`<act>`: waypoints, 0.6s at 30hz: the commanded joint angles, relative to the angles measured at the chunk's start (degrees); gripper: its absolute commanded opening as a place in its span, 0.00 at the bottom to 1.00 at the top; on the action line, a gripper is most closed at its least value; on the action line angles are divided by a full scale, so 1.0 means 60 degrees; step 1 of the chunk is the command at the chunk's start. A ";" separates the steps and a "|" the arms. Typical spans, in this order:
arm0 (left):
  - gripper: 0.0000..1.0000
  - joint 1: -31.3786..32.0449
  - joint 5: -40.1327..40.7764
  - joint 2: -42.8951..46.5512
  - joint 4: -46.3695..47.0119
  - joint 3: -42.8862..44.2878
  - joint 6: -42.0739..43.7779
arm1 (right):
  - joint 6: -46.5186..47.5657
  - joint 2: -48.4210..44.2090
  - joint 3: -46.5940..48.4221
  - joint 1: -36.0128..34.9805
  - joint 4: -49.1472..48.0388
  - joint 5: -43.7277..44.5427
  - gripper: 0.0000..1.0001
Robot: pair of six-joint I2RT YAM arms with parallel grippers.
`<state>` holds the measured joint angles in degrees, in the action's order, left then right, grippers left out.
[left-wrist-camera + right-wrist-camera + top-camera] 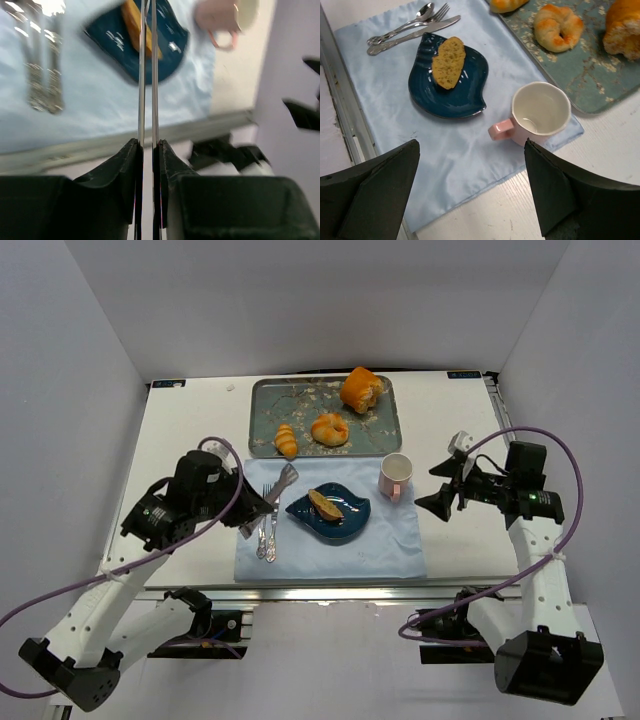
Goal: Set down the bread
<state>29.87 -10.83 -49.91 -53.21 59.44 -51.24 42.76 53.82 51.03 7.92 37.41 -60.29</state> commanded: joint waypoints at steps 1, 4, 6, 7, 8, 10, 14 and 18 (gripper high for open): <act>0.18 0.0032 0.2691 -0.0718 -0.0916 0.0989 0.1228 | 0.0302 -0.0108 0.0358 -0.1633 0.0197 0.0698 0.87; 0.20 0.0017 0.5563 -0.1086 -0.0524 0.0788 0.2532 | -0.1090 -0.0035 0.0066 -0.3516 -0.1046 0.3350 0.77; 0.20 -0.0187 0.6797 -0.0955 0.1020 -0.0264 0.3892 | -0.1398 0.0082 0.0065 -0.3620 -0.1544 0.3368 0.76; 0.20 -0.0304 0.7105 -0.0737 0.1597 -0.0747 0.4260 | -0.2023 0.0285 0.0210 -0.3823 -0.1779 0.3601 0.77; 0.23 -0.0711 0.7311 -0.0662 0.2197 -0.1708 0.4945 | -0.2421 0.0418 0.0299 -0.3927 -0.2014 0.4227 0.79; 0.25 -0.1922 0.6644 -0.0588 0.3868 -0.2549 0.6188 | -0.3211 0.0899 0.0634 -0.4161 -0.2424 0.4729 0.89; 0.34 -0.3730 0.4755 -0.0923 0.6269 -0.3826 0.6738 | -0.4137 0.1868 0.1382 -0.4352 -0.2499 0.5740 0.90; 0.44 -0.4449 0.3727 -0.2137 0.6818 -0.3815 0.6914 | -0.4694 0.2133 0.1559 -0.4411 -0.2923 0.6298 0.90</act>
<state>4.91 18.17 -59.57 -22.81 34.92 -14.22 20.29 66.96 57.54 -18.04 24.01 -27.79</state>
